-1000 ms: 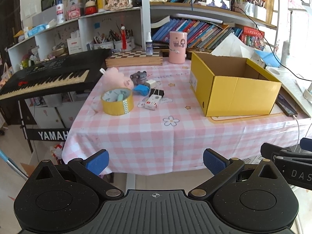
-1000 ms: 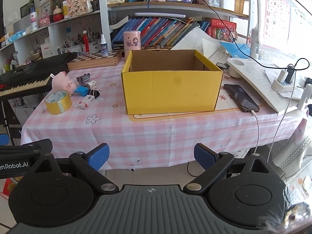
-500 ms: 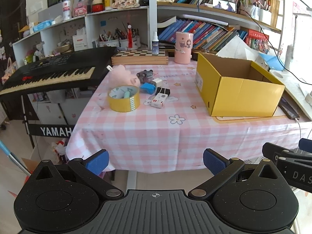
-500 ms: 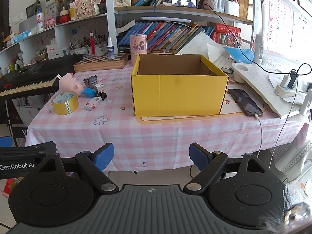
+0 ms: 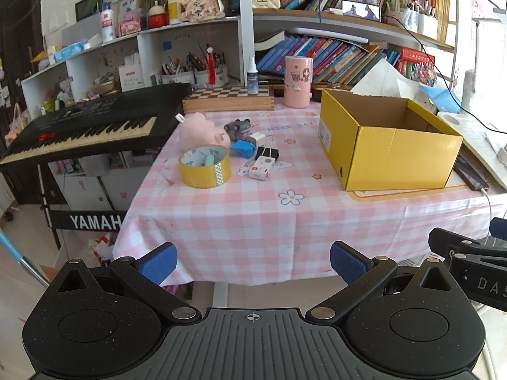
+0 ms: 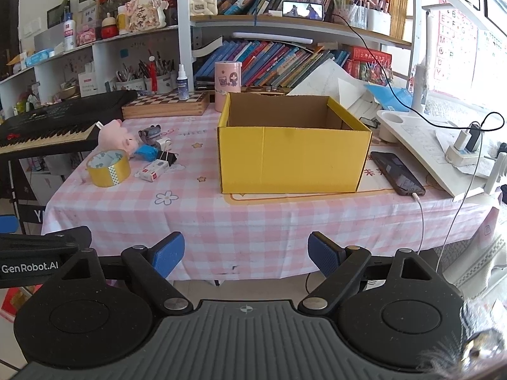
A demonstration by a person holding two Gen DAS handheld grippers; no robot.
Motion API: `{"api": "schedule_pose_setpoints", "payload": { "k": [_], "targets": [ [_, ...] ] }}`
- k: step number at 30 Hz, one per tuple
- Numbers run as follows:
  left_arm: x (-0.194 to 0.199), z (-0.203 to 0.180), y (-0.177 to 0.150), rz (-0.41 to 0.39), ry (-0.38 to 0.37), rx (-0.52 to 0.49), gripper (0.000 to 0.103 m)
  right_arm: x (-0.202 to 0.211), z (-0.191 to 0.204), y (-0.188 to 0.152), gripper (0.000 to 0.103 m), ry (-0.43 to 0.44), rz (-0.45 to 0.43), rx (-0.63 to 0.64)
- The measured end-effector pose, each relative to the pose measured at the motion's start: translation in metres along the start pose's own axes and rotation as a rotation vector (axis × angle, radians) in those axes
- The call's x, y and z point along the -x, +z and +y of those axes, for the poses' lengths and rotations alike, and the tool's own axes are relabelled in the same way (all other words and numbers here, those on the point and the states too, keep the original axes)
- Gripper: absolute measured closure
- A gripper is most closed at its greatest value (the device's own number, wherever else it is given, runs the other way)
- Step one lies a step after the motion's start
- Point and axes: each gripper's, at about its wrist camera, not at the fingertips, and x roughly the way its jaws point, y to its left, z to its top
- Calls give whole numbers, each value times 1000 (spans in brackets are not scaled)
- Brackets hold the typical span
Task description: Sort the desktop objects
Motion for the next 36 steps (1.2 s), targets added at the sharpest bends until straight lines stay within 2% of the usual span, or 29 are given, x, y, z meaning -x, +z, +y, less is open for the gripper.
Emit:
{"api": "schedule_pose_setpoints", "payload": {
  "k": [19,36],
  "targets": [
    [-9,8,1,31,-32,-1,0,-8,11,1,14,0,35,10],
    [-24,41,3,70,33,78,0,-33,42,12,14,88,62,74]
  ]
}}
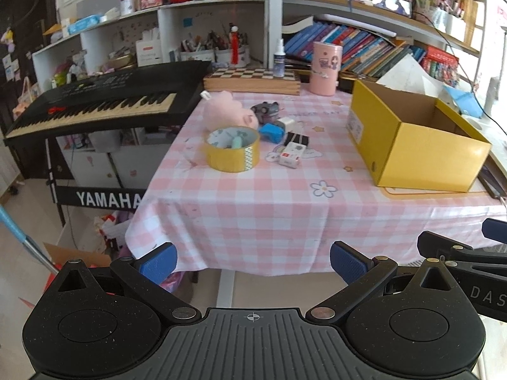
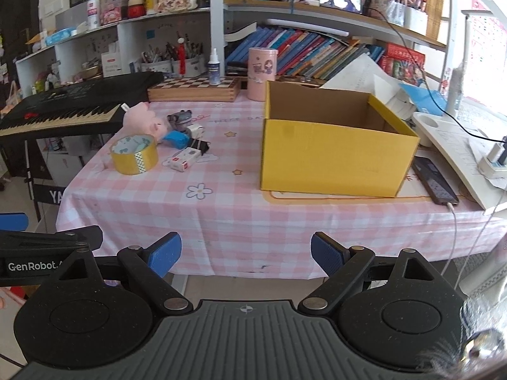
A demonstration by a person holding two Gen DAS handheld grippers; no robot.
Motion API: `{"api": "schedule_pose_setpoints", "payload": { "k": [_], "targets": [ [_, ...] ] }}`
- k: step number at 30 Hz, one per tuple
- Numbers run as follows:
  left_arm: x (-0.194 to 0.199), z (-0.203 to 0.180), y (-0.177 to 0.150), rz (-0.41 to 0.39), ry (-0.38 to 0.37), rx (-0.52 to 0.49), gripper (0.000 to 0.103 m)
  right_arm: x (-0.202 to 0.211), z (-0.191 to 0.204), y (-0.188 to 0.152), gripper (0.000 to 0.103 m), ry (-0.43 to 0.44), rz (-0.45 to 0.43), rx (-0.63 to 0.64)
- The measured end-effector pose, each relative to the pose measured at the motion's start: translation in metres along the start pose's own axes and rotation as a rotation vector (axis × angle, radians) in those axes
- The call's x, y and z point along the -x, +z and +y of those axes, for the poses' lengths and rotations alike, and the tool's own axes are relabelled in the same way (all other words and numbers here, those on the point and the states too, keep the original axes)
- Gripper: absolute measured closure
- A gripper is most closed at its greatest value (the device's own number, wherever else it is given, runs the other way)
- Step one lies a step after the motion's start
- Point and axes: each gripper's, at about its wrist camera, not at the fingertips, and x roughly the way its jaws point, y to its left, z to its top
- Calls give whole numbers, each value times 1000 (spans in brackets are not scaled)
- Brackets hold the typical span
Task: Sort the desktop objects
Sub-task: 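Grasp the clear tape roll with left tool while right tool reaches the staple box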
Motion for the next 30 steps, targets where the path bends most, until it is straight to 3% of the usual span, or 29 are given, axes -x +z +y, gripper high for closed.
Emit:
{"api": "schedule_pose_setpoints", "payload": {
  "k": [14,30],
  "targets": [
    [-26,26,12,21,69,68,0,-39,23,19,15,104,13,53],
    [-77,36,61,9,90,90,0,-107,30,58,30,198,59,103]
  ]
}}
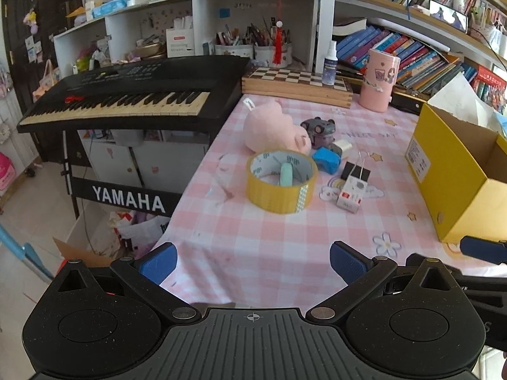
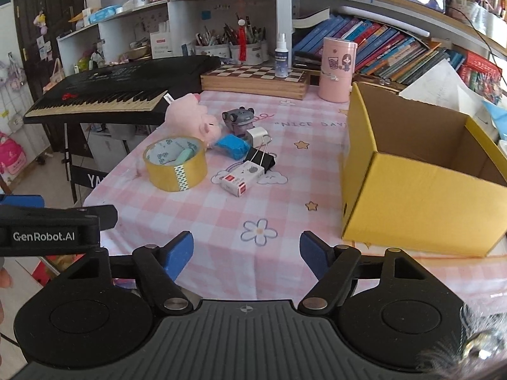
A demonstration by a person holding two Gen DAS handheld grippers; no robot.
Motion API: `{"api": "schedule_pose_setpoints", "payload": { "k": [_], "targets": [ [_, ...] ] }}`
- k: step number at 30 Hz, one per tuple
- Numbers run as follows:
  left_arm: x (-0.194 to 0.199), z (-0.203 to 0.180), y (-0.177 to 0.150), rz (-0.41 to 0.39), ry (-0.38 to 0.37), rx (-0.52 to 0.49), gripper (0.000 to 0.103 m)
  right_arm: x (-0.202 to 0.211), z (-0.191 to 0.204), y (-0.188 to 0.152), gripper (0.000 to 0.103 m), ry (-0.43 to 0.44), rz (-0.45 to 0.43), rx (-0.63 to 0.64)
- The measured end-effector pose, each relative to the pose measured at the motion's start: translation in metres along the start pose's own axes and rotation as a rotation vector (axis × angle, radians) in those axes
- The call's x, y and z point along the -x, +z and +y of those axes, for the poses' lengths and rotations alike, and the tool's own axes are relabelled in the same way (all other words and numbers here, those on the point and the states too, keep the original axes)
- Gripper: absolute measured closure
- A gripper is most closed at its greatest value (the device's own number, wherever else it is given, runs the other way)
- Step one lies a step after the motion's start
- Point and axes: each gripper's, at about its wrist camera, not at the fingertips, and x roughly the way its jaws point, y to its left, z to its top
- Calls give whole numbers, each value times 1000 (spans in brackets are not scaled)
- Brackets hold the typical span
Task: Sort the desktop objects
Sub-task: 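Grasp the clear tape roll with left tool while right tool reaches the staple box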
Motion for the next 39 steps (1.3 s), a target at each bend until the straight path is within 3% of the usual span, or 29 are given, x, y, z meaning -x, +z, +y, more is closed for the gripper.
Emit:
{"api": "schedule_pose_setpoints", "payload": {
  "k": [12,20,30,33,35,39],
  "targets": [
    [-52,-7,39,20,-2,1,0,-52,-6,25,30,33,45,107],
    [-95,-15,61,73,-34,-8,0,-90,-15,44,30,37,78,124],
    [-144,-31,74,144,-24,-86,0,-125,-23,60,30,68,125,135],
    [-154,-29,74,173,-33,-91,2,-133,-22,63,30,81,134,144],
    [-158,-26,73,186,-58,-88,11,-139,-20,65,30,90,140,148],
    [-150,-16,76,166,-69,-46,11,-151,-19,68,30,99,152,158]
  ]
}}
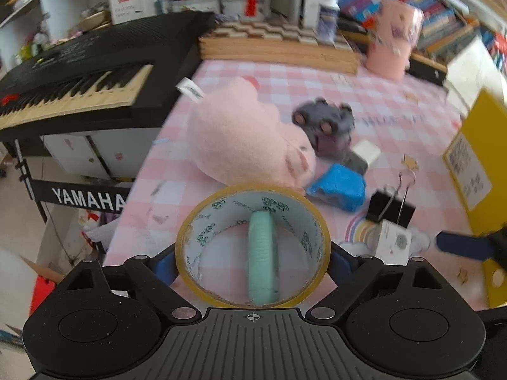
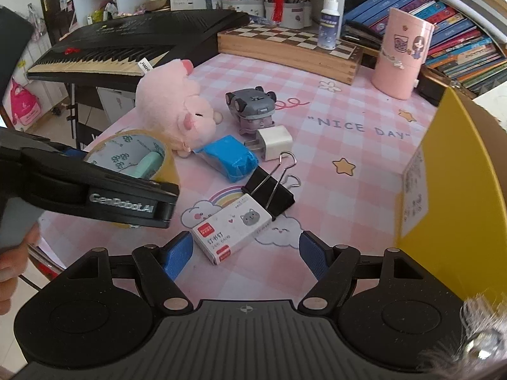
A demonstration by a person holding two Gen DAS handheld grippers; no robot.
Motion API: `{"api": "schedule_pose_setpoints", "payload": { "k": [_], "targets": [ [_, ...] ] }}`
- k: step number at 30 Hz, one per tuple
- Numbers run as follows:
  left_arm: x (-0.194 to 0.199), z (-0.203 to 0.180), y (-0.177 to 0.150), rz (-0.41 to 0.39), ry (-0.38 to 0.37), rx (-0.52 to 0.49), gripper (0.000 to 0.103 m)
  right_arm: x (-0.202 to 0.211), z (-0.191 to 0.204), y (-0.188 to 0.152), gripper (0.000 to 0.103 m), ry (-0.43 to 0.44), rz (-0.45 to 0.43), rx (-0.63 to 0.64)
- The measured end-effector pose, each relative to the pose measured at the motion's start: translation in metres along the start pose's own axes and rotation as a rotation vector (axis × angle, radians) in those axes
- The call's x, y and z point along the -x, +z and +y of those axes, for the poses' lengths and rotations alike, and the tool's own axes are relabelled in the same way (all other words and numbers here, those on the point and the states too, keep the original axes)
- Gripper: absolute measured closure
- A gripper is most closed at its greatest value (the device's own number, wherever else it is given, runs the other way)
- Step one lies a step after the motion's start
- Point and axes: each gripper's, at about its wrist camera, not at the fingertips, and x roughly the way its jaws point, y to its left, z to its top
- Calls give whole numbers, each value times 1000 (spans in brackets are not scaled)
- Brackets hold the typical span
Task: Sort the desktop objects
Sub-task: 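Grasp the clear tape roll with left tool while right tool reaches the staple box, then lift the tape roll with left tool while right tool grasps the white staple box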
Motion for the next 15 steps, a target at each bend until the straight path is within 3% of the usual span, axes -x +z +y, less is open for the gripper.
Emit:
{"api": "schedule_pose_setpoints", "payload": {
  "k": [8,10,12,15],
  "targets": [
    [47,25,-4,-101,-75,123,11,-18,2,6,31,29,5,13],
    [51,28,-7,-106,-77,133,11,-21,3,6,34,30,1,7],
    [52,29,-8,-108,-90,134,11,-22,4,7,45,27,-11,13],
    [55,29,-8,-111,-85,125,11,-20,5,8,45,31,-13,13]
  ]
}}
